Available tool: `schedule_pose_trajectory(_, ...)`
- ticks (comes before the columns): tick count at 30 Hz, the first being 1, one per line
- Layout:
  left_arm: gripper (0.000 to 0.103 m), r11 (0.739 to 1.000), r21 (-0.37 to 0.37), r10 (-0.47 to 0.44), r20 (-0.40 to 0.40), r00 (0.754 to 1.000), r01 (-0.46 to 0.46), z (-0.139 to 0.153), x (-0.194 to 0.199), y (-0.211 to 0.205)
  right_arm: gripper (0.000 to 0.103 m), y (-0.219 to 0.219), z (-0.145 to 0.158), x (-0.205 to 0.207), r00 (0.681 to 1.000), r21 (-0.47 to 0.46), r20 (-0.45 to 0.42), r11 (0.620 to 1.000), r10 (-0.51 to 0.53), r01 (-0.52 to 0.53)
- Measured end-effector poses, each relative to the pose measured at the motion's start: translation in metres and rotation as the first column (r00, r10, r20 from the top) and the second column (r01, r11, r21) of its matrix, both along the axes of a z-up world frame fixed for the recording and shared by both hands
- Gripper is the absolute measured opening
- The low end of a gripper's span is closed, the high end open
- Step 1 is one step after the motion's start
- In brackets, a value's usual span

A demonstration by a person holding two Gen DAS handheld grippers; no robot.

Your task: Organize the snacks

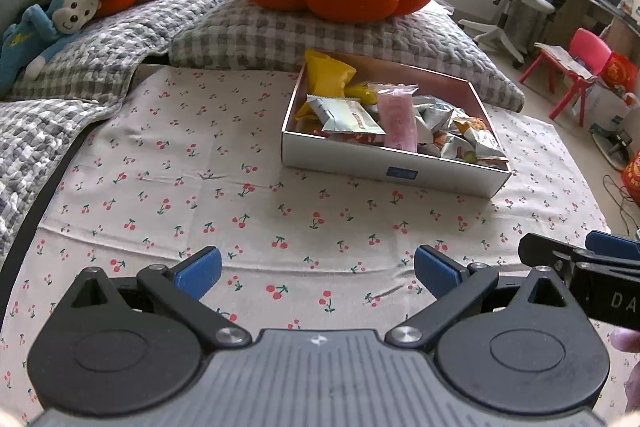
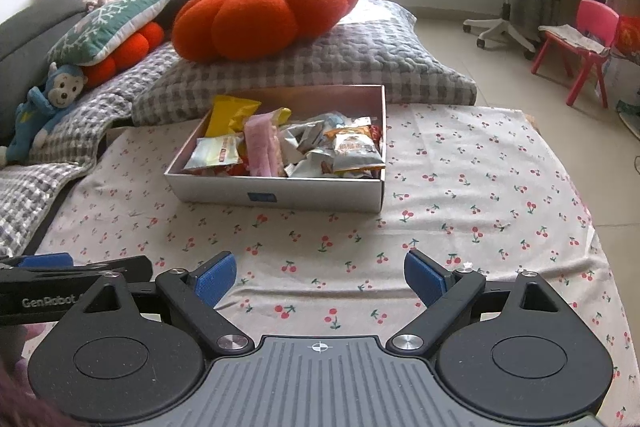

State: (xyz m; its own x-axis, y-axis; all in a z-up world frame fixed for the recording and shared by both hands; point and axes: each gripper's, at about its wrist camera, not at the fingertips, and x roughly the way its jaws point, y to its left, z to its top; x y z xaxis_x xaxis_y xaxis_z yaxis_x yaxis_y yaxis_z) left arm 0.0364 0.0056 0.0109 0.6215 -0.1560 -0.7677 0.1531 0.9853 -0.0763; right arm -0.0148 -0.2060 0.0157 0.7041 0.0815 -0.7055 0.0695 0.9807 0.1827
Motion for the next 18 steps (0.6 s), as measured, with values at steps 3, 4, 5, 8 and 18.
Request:
schedule_pose_trajectory(3, 0.103, 1.0, 0.007, 0.005, 0.001, 1.0, -0.005, 0.001, -0.002, -0.001, 0.093, 0.005, 0.003, -0.003, 1.0, -0.02, 0.014, 1.0, 0.009, -0.009)
schedule_pose_trajectory(4, 0.103, 1.0, 0.009, 0.008, 0.003, 1.0, -0.008, 0.002, -0.003, -0.002, 0.093, 0.007, 0.004, -0.004, 1.0, -0.026, 0.015, 1.0, 0.012, -0.012)
schedule_pose_trajectory(5, 0.103, 1.0, 0.013, 0.01, 0.005, 1.0, -0.01, 0.002, -0.004, -0.002, 0.093, 0.007, 0.004, -0.004, 1.0, -0.029, 0.015, 0.999, 0.015, -0.014)
schedule_pose_trajectory(8, 0.103, 0.999, 0.03, 0.012, 0.012, 1.0, -0.013, 0.003, -0.006, -0.006, 0.093, 0.008, 0.004, -0.004, 1.0, -0.028, 0.008, 0.999, 0.017, -0.016)
schedule_pose_trajectory(18, 0.103, 0.996, 0.075, 0.036, 0.02, 0.999, -0.038, 0.002, -0.011, -0.008, 0.093, 0.009, 0.0, -0.004, 1.0, -0.035, -0.005, 0.999, 0.009, -0.009)
